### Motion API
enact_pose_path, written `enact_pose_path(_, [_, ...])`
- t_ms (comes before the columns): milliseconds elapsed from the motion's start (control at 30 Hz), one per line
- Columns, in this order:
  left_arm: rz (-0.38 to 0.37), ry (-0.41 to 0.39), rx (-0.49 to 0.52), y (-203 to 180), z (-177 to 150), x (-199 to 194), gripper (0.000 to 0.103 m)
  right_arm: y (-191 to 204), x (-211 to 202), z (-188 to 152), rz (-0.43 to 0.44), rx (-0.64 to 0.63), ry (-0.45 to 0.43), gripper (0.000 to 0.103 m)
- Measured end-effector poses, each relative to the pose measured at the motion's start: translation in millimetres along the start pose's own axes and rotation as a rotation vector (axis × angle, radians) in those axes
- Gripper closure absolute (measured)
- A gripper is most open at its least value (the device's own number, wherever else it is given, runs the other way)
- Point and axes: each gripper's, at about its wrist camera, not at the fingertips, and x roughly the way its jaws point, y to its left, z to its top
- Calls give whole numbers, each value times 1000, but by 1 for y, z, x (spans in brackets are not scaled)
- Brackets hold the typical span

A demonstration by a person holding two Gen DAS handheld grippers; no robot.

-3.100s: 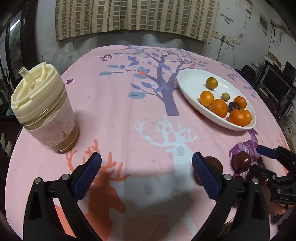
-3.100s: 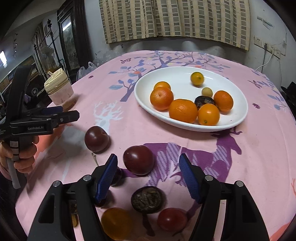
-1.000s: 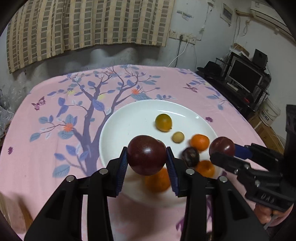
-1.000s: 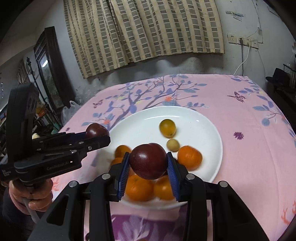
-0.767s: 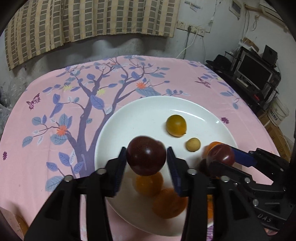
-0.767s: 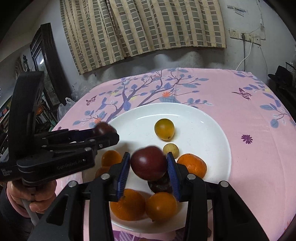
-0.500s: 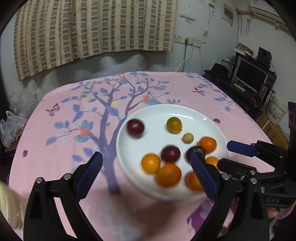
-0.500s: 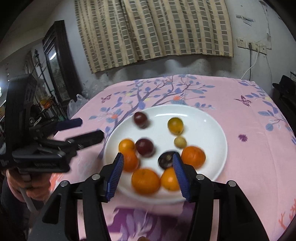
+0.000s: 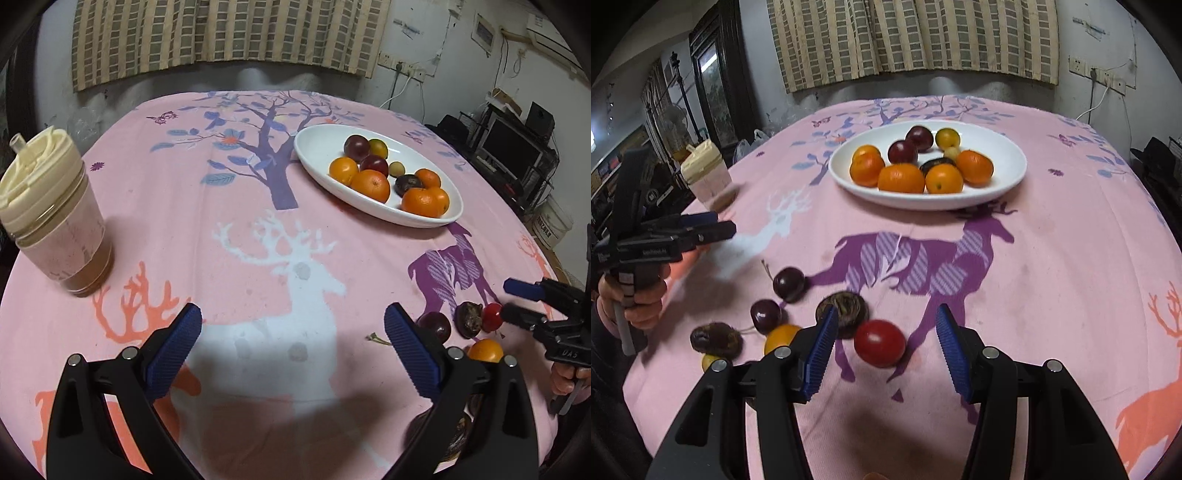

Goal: Organize fruits
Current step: 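Grasp the red tomato with the right tool while the left tool grasps a dark wrinkled fruit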

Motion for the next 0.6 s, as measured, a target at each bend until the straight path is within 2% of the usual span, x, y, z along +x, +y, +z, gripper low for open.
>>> enact_pose_path(233, [15,-36,26,-4,-1,-12,6,3,12,-7,-5,-19,55,50])
enact_pose_path(333, [15,-29,32,-5,-1,-11,6,7,14,-9,-4,-37,64,56])
enact_pose_path(400, [20,-28,37,-6,-2,-11,6,8,17,-10,-4,-48,76,72])
enact_pose_path(467, [6,-20,51,-8,-2,-11,6,8,16,-10,-1,-45,74,72])
enact_pose_path(533, [-88,16,88,-14,-5,-12,6,3,14,-9,9,-15,62,72])
enact_pose_path(600, [-238,62,157,-25,-12,-17,6,-3,13,-7,2,10,56,72])
